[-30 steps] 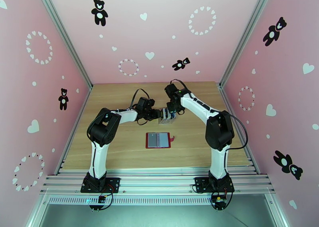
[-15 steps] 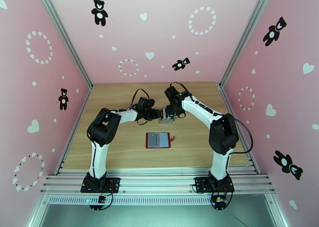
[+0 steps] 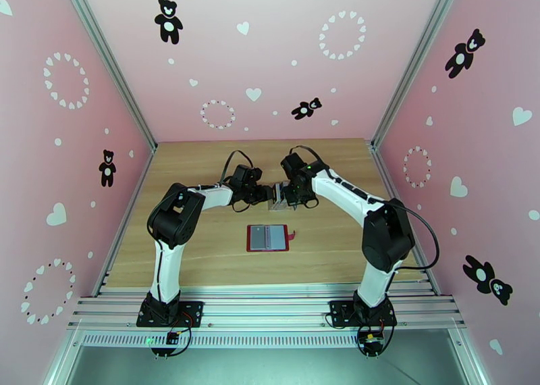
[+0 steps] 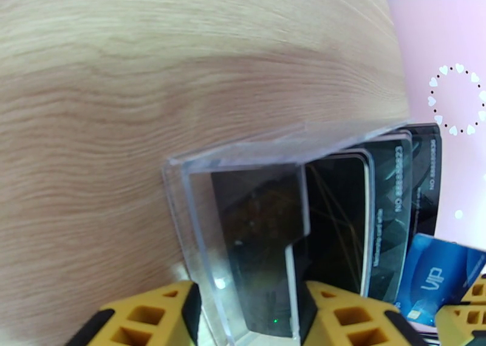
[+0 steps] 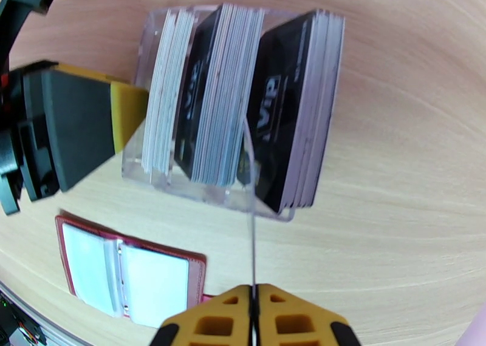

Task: Put the credit cards into the card holder

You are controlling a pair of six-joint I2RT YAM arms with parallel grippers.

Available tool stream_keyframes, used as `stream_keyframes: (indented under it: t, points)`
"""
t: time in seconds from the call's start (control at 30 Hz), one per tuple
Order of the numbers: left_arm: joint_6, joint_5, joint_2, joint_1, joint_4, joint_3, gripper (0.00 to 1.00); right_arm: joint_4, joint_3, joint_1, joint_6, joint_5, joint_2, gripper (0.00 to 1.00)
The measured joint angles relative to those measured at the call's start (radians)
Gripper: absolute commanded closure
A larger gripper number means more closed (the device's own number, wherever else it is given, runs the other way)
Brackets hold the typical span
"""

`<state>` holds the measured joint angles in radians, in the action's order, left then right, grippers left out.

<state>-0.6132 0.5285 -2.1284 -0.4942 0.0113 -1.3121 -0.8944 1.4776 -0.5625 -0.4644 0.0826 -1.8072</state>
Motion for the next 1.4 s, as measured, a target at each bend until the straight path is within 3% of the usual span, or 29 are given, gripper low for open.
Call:
stream_keyframes:
  t: [0.43,0.83,1.4]
  points:
    - [0.0,0.003,0.0,0.0,0.0,0.0,0.5,0.015,-0.046,0.0,-0.026,-0.016,0.037,1.0]
    - [0.019,-0.007,0.004,-0.005,0.001,0.002,0.49,0.035,-0.089,0.0,-0.058,-0.04,0.184,1.0]
    - [0.072,-0.08,0.146,-0.043,0.121,0.029,0.48,0.143,-0.268,0.008,-0.071,-0.298,0.352,1.0]
